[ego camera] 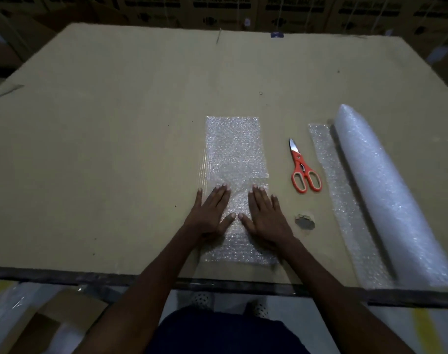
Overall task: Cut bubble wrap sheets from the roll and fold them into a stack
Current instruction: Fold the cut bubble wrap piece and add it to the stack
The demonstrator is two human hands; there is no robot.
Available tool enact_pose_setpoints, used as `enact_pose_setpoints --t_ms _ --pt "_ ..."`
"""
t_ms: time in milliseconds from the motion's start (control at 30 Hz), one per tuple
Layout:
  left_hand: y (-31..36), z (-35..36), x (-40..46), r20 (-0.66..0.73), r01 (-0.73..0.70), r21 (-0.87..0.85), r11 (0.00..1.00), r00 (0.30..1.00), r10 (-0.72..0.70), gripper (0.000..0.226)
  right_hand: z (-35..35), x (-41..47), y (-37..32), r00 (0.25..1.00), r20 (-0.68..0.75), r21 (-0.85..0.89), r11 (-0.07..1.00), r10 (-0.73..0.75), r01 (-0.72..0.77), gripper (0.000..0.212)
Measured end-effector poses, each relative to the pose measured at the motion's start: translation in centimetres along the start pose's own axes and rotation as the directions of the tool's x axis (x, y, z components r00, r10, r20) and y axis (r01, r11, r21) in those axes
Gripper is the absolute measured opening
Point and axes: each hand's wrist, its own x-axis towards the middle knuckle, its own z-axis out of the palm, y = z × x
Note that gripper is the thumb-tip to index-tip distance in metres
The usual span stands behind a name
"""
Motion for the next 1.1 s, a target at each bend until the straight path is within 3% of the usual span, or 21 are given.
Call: enact_pose_setpoints --t_ms 200,533,633,733,833,967,1100 --pt "-1.4 -0.6 1.5 0.067 -0.054 0.033 0.998 0.996 0.052 0.087 0.1 -0.1 -0.9 0.995 -0.069 0.007 0.997 0.077 -0.077 0.078" --pt "-1.2 -1.7 1.2 0.093 -0.010 0.013 1.000 0.996 0.008 0.092 -1.3 -0.4 -1.1 0.997 -0.032 0.110 0.991 0.074 -0.070 0.082" --pt "-1.6 -3.3 0.7 0.040 -0.044 -0.054 0.998 0.998 0.046 0.092 -2.6 -1.1 -1.0 0.976 -0.216 0.226 0.973 0.005 0.045 0.077" --pt "-1.8 -4.3 -1.6 -0.129 -0.236 -0.170 0.957 0.968 0.216 0.064 -2.8 -2.7 -0.6 0.853 -0.482 0.144 0.943 -0.199 0.301 0.047" --pt "-1.5 -4.5 -4.3 -0.269 -0.410 -0.233 0.882 0.898 0.347 0.029 -2.2 -4.3 -0.7 0.848 -0.442 0.170 0.901 -0.292 0.399 0.033" --pt "-1.2 -4.0 -6.2 -0.239 -0.474 -0.261 0.841 0.876 0.419 0.029 -1.1 -5.5 -0.5 0.873 -0.275 0.172 0.873 -0.402 0.456 0.030" --pt "-1.7 -3.0 -6.4 -0.215 -0.474 -0.183 0.861 0.874 0.435 0.025 -1.6 -5.7 -0.3 0.879 -0.203 0.182 0.866 -0.431 0.467 0.032"
